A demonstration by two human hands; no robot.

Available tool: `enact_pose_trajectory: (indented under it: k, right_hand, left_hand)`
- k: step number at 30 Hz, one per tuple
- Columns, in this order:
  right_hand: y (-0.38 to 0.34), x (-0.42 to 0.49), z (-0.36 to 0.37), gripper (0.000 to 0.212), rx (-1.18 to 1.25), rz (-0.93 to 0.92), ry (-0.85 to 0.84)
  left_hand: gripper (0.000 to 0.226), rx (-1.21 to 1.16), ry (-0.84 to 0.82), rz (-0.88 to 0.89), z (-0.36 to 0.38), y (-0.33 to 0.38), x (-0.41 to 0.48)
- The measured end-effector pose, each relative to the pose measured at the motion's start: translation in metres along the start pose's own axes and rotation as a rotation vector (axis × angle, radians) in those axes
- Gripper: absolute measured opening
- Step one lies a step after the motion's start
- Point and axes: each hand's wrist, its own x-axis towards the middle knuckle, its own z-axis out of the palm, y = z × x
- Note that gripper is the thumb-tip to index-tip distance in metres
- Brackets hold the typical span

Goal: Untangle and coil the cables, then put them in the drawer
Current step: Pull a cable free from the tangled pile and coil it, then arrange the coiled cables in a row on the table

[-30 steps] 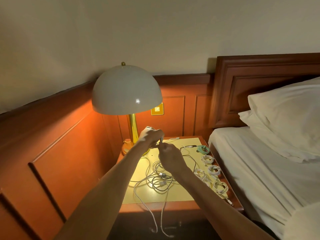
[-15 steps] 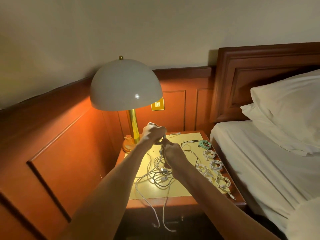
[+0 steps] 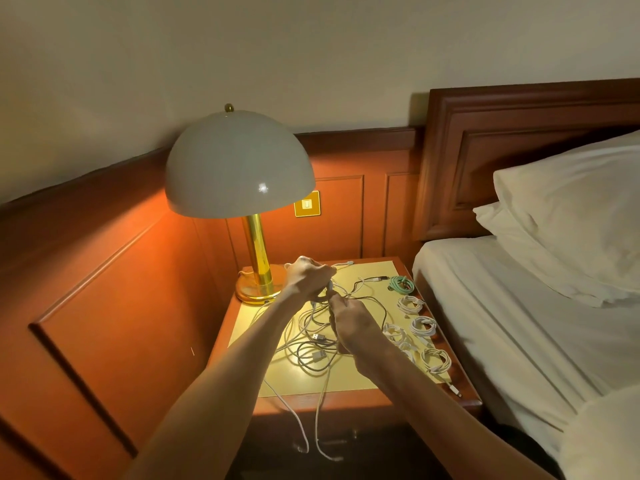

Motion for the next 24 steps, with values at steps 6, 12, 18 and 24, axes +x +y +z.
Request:
enact_pose_trajectory:
  k: [6,12,18,24]
  right_hand:
    - [0.015,0.010,-0.049,0.029,-0.505,-0.202,0.097]
    - [0.029,0.035,-0.085,0.033,-0.294,-0.235,0.211]
    - [0.048,0.068,-0.128,0.022,-0.315,-0.246,0.391]
    - [0.071,0.094,-0.160,0.020,-0.468,-0.115,0.468]
  left_hand:
    - [0.064,-0.176,-0.315,-0.044,0.004,-0.021,-0.001]
    - [0.045,-0.243,-0.355,-0.037,0.038,-0.010,-0.003]
    - [0.030,0.108,-0.275,0.089,0.069,-0.021,0.023]
    - [0.032,0.789,-0.423,0.200,0.093,-0.095,0.034]
